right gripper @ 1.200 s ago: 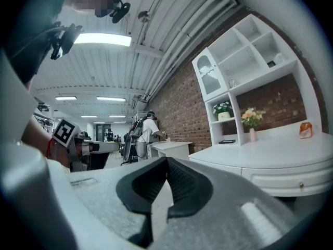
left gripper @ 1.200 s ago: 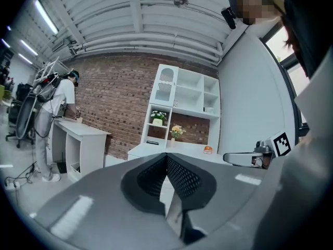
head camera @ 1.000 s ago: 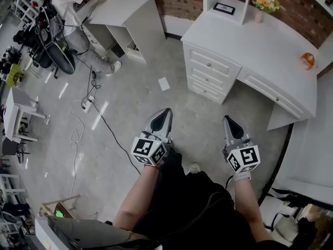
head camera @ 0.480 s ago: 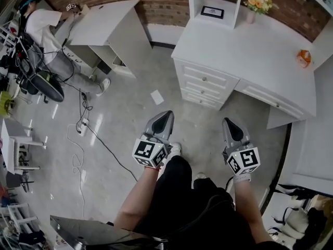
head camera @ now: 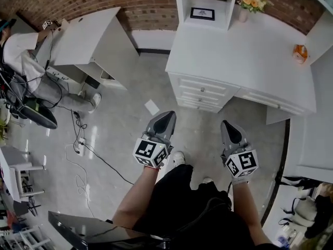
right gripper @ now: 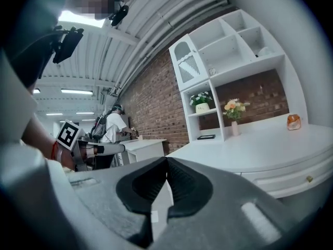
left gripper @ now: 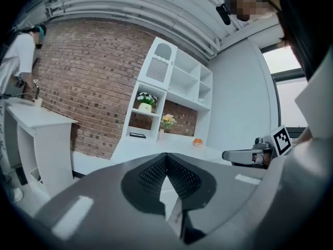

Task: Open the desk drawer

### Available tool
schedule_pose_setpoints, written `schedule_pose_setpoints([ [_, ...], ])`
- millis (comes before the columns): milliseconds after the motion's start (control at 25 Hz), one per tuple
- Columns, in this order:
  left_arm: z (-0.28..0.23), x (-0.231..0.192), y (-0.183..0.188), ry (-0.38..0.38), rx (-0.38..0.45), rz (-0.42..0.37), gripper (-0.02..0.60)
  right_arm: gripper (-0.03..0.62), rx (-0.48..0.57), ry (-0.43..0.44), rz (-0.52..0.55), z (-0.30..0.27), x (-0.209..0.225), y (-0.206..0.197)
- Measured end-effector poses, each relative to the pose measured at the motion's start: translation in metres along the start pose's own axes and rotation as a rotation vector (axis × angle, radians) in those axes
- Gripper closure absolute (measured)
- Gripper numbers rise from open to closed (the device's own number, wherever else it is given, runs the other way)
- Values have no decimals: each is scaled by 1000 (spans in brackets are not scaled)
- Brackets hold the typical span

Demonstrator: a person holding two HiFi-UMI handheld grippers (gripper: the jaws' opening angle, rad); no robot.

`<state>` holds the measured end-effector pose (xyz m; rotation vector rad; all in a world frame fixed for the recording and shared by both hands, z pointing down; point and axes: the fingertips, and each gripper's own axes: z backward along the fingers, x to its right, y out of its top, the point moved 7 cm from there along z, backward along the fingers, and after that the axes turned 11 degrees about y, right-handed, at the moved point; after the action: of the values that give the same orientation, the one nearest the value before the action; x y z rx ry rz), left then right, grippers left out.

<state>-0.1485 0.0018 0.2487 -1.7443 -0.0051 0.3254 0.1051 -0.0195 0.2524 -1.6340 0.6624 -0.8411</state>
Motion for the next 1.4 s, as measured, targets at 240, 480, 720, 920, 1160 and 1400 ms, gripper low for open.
schedule_pose_setpoints([
  [240,-40,-25,2,-103,-37,-14,578,591,-1,-78,-24,-30,5,-6],
  [480,-70,-38,-5,-183,-50,-7,578,591,-13,-130,-47,-55,12,-20],
  [720,-96,-45,-29,-211,-43,29,578,591,19,-172,-68,-78,25,-35],
  [920,-114,-45,-58,-210,-44,51,578,591,16,-170,-40,-97,38,-53],
  [1160,-140,-40,-92,-235,-43,39,578,591,-22,-177,-2,-125,60,-97],
  [1400,-172,-50,-130,-234,-48,39,578,585,-14,-196,-34,-158,81,-138],
])
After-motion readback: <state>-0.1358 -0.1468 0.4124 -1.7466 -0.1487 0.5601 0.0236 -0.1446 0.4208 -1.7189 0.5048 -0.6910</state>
